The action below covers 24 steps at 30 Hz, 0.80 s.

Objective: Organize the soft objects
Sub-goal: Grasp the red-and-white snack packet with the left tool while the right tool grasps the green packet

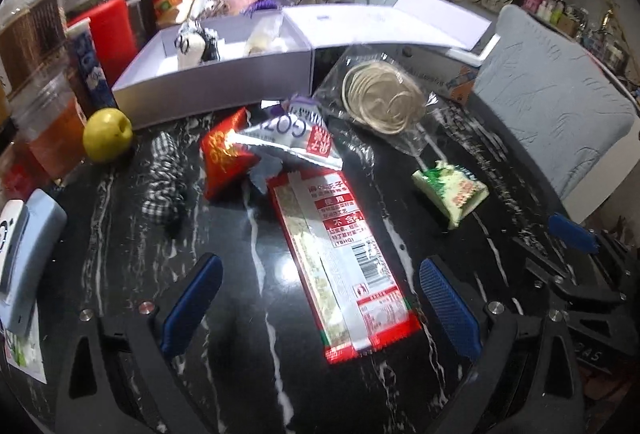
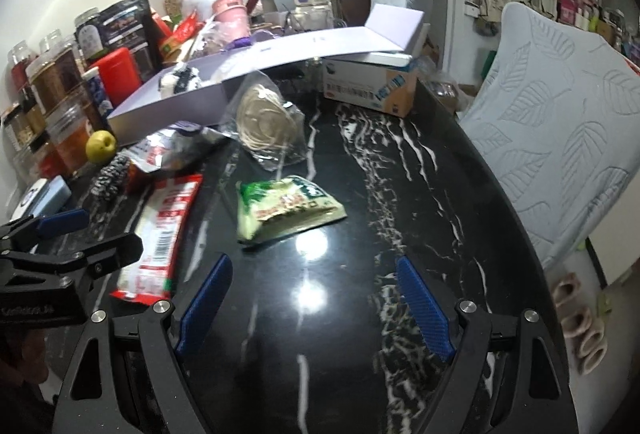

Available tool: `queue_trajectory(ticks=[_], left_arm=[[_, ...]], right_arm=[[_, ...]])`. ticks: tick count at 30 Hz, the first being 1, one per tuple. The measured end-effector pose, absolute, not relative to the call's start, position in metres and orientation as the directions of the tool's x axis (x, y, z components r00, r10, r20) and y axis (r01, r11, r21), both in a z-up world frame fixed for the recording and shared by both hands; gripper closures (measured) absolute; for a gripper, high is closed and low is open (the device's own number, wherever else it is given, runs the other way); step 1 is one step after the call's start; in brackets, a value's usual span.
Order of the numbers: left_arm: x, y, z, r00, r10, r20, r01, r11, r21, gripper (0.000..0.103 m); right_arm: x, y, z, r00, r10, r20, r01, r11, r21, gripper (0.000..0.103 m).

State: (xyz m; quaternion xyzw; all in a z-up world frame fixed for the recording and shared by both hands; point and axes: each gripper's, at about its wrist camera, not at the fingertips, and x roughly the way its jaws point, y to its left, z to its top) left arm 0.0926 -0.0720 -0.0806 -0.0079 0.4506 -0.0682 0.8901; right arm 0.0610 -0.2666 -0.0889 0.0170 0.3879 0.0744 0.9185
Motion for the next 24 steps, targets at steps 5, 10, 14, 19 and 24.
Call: queue_trajectory(ticks=[5,10,14,19,24], left_arm=[[0.113,-0.079,-0.1,0.511,-0.122,-0.851,0.094,0.992,-0.086,0.002],[0.122,-0.09,-0.108,0.511,-0.075,-0.856,0.114,0.993,-0.019,0.002],[0.116,-0.09,-0.104,0.553,-0.099,-0.827,0.152,0.988,-0.017,0.03],[0.115,-0.087,-0.1,0.55,-0.13,-0.825,0.185,0.982,-0.032,0.049],[0.109,-0.081,-0.095,0.546,-0.195,-0.815,0.211,0.973,-0.092,0.051]], right_arm=[[0.071,-0.274,-0.096,0.672,0.171,-0.721,-0.128,0.985,0.114,0.018],[0.08,-0.276,-0.1,0.665,0.169,-0.727,-0.124,0.986,0.116,0.018],[0.085,-0.276,-0.1,0.665,0.181,-0.724,-0.135,0.983,0.122,0.018],[0.093,-0.275,-0.096,0.659,0.218,-0.72,-0.167,0.976,0.143,0.017],[0.102,-0.267,-0.094,0.644,0.258,-0.72,-0.209,0.965,0.16,0.017]])
